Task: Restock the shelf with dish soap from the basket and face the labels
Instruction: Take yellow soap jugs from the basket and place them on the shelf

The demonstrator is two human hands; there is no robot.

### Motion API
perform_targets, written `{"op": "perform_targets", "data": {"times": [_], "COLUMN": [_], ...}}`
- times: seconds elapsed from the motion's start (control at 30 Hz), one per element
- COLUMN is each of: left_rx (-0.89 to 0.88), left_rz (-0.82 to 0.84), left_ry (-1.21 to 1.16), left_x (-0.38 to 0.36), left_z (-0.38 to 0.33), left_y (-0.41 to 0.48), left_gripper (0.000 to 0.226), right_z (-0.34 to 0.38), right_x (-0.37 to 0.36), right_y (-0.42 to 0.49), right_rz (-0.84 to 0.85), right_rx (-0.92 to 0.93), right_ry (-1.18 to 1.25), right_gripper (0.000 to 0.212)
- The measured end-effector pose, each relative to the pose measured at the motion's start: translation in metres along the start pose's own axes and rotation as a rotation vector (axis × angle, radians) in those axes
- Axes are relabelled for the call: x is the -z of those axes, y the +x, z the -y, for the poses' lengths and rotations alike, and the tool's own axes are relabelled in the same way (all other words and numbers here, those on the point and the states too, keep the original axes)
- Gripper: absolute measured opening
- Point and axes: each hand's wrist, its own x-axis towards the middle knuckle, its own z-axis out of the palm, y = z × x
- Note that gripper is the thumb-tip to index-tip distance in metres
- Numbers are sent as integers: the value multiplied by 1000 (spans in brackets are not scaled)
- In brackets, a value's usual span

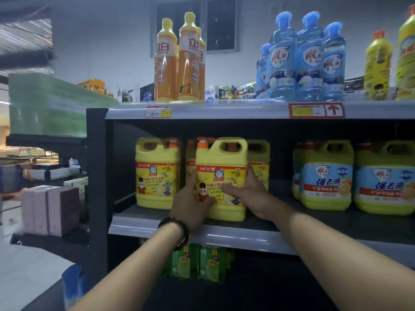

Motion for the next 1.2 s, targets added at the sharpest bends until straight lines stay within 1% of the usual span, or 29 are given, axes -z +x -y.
{"op": "perform_targets", "data": {"times": [0.13,0.2,0.27,0.4,0.47,0.6,0.73,0.8,0.87,1.0,1.1,1.2], "left_rx": [-14,6,23,-2,-31,-50,-132,-156,-169,-114,-145,-106], "left_rz": [13,34,58,127,125,136,129,104,98,154,250,338], "left_ry": [161,205,223,338,379,392,525,516,496,450,403,316], "left_x": [0,2,3,1,-1,1,9,14,17,18,11,-7], "left_z": [14,22,26,35,37,34,23,9,-7,-29,-32,-27], "left_y": [3,8,12,16,15,8,-8,-24,-45,-93,-139,-196], "left_gripper": [92,95,97,101,95,78,65,56,46,26,39,36], "right_z": [2,8,13,12,9,12,21,28,37,49,47,28], "right_x": [-5,-8,-15,-34,-38,-40,-32,-21,-8,19,38,54], "right_y": [14,23,27,29,30,24,6,-10,-32,-90,-148,-208], "right_rz": [19,39,43,-57,-99,-122,-126,-105,-59,44,124,177], "right_rx": [-38,-64,-89,-81,-73,-93,-86,-25,23,48,90,89], "right_ry": [-266,-368,-406,-454,-480,-577,-668,-673,-697,-807,-827,-818], "right_gripper": [102,105,105,90,81,69,49,42,40,33,26,20]}}
